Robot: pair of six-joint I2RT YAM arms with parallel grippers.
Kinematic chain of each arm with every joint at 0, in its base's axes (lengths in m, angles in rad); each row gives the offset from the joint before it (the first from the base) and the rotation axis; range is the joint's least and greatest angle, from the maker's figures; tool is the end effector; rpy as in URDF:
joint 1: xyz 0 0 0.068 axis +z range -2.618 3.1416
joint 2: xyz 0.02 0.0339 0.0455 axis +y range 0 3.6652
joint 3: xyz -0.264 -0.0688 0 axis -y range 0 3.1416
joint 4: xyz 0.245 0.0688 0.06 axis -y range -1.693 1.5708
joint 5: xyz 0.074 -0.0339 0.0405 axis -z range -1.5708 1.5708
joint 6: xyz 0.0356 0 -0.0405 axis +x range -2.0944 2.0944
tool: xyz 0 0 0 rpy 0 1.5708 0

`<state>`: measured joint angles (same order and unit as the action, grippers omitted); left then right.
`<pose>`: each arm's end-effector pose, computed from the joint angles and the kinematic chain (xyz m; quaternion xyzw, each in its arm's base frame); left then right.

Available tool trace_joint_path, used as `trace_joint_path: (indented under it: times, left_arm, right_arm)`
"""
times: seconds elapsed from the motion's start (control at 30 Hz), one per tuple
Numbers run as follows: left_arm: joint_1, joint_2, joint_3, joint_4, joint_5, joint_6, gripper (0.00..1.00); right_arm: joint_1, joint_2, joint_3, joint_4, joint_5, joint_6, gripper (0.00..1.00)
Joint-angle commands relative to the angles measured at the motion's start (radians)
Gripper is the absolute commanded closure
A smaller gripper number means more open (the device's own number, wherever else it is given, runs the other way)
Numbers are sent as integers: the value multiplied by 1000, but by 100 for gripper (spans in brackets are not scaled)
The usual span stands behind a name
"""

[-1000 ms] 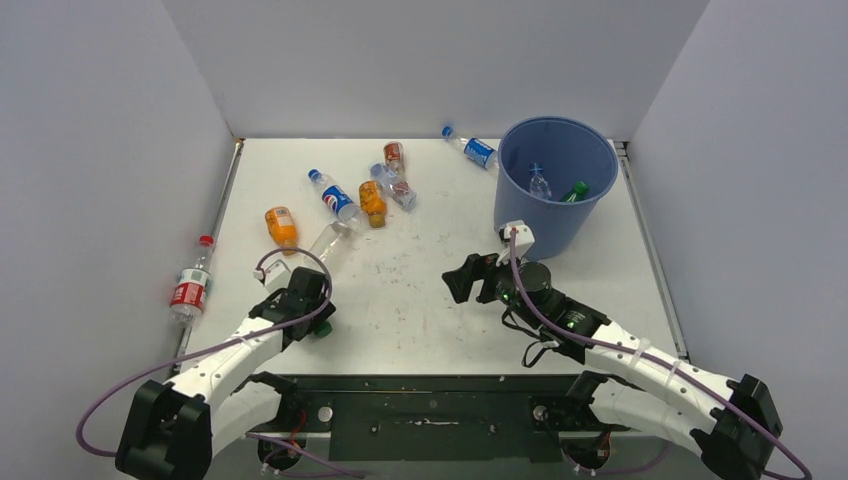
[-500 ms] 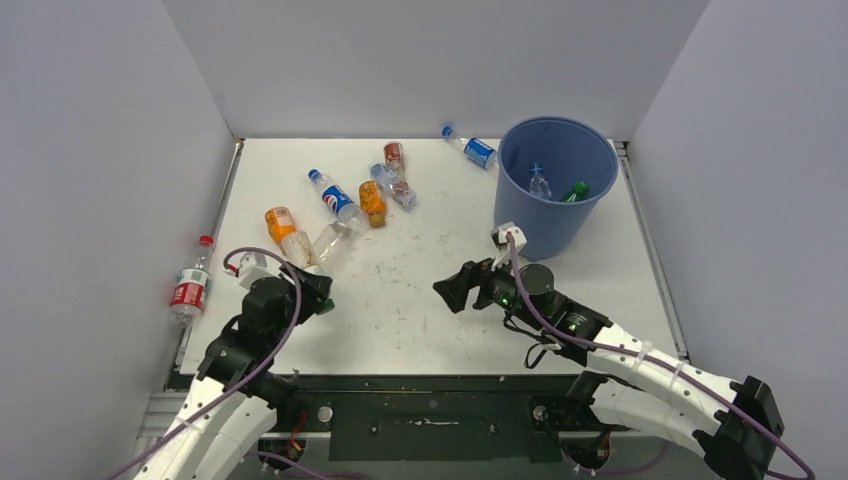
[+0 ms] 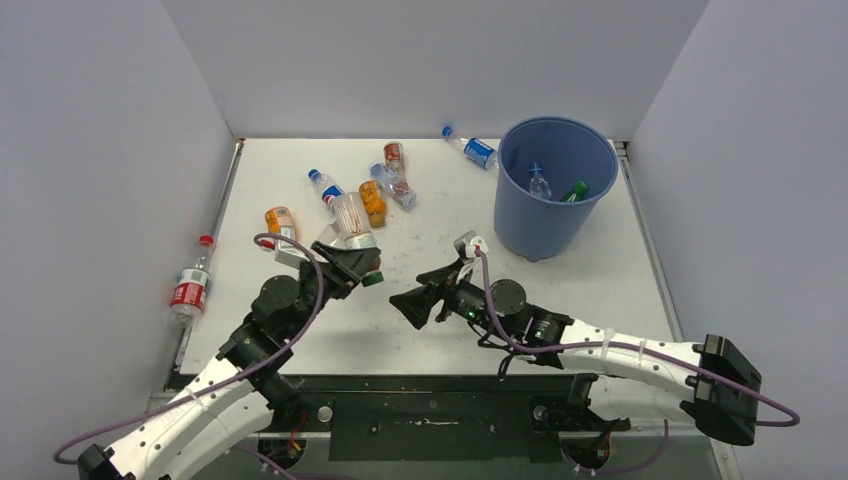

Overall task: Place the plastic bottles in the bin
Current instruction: Pick up the plastic bottle at the center of the board.

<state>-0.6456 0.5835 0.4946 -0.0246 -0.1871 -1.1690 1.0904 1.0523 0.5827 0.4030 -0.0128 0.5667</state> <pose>0.1296 -0.0894 0.2846 -0.2523 0.7014 -0.4794 0.4632 0.1124 0.2167 0.2781 -0.1933 0.7042 0.5066 0.4583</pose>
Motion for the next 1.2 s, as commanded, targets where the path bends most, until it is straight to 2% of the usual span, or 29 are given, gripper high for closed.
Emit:
trace_joint_path:
  times: [0.0,0.57,0.67,0.77,0.93,1.0,1.03,1.1,1.17]
  left_arm:
    - [-108,22,13,266,-133,21,78]
    - [-210,72,6,383,-157,37,82]
    - [-235,81,15,385,-164,53,83]
    - [-258,90,23,385,-177,78,83]
    - [-284,97,21,395,-196,96,83]
    - [-288,100,21,397,-200,103,80]
    - [-290,100,22,394,-203,106,75]
    - [-292,100,26,384,-211,114,58]
    - [-292,93,38,357,-222,145,33]
  right_arm:
    - [10,58,67,233,67,48,9]
    - [31,155,140,277,147,87,1]
    - [30,173,155,272,157,92,11]
    - [31,189,161,275,157,97,24]
    - [31,192,161,271,149,99,60]
    - [31,183,159,271,133,93,78]
    - [31,180,160,264,132,90,92]
    - [29,164,161,231,127,91,95]
    - [29,142,166,189,119,76,95]
